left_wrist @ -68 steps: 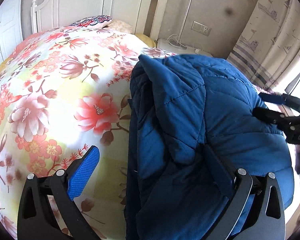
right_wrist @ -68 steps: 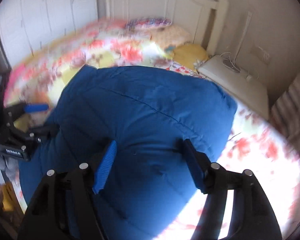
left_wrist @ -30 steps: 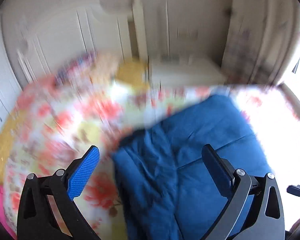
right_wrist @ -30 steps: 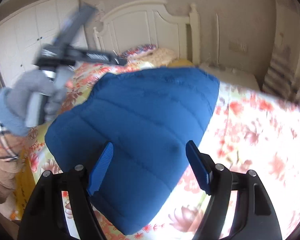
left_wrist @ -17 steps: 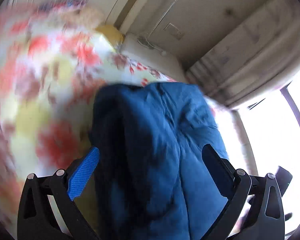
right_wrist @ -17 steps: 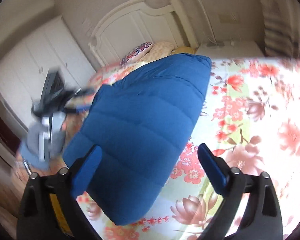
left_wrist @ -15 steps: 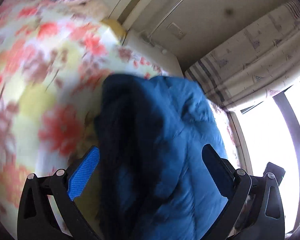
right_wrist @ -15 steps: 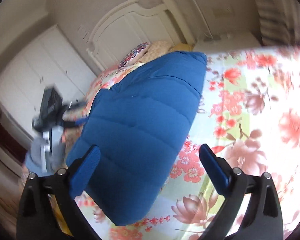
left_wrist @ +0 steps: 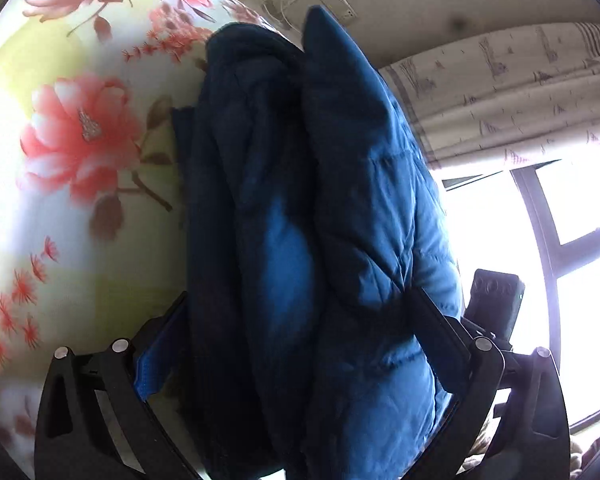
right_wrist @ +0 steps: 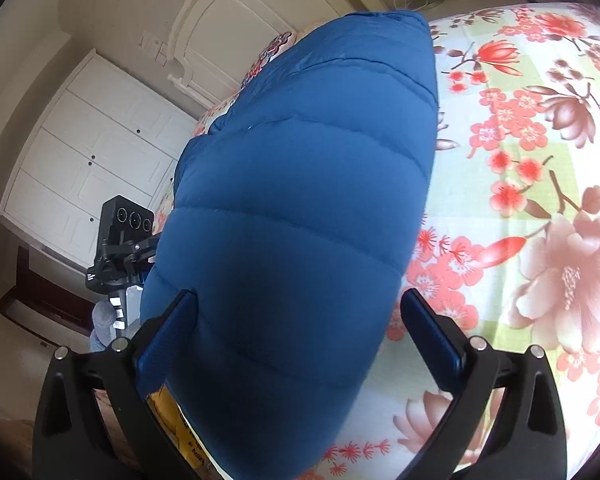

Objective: Fold large clothes

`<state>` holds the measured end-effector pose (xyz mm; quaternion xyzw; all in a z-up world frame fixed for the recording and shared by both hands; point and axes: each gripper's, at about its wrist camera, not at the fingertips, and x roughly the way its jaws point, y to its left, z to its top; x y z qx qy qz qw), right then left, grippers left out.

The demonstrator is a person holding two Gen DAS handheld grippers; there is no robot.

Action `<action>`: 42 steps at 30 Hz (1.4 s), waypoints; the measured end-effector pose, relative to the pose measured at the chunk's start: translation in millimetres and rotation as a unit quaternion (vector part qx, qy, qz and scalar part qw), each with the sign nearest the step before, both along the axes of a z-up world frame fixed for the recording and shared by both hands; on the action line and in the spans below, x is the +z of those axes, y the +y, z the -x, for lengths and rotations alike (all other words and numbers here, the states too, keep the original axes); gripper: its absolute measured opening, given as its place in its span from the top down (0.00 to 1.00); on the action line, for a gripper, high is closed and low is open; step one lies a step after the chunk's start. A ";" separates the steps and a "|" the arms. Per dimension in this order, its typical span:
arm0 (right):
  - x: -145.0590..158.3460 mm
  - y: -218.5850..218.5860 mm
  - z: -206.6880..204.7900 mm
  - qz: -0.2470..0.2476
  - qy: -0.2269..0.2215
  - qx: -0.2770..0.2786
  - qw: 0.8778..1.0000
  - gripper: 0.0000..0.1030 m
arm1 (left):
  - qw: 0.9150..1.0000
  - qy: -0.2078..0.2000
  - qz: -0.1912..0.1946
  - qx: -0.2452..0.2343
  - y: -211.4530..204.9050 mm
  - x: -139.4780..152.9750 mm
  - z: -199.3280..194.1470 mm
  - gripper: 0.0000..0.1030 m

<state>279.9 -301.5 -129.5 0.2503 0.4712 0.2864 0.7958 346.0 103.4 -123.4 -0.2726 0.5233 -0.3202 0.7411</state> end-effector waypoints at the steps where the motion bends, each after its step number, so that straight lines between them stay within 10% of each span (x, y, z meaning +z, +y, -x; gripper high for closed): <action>1: -0.3 4.9 -2.6 0.003 0.000 0.005 1.000 0.02 | 1.000 -0.004 -0.006 -0.001 -1.9 2.1 1.4 0.04; 8: -4.1 16.5 -13.9 0.013 -0.016 0.001 1.000 0.02 | 0.997 -0.050 -0.059 0.015 -24.5 6.5 8.8 0.06; 19: 36.7 6.6 17.9 0.091 -0.166 -0.032 0.981 0.48 | 0.976 -0.168 -0.128 0.055 -81.2 65.9 50.3 0.58; 30: 85.2 -110.5 55.0 0.140 -0.229 -0.131 0.954 0.49 | 0.969 -0.236 -0.072 -0.015 -218.1 105.3 35.5 0.59; 37: 7.7 -149.2 48.8 0.135 -0.145 -0.156 0.968 0.42 | 0.968 -0.216 -0.124 -0.041 -262.5 44.5 20.0 0.56; 42: 8.8 -157.5 48.6 0.131 -0.117 -0.179 0.968 0.25 | 0.967 -0.210 -0.136 -0.041 -260.0 48.4 24.3 0.53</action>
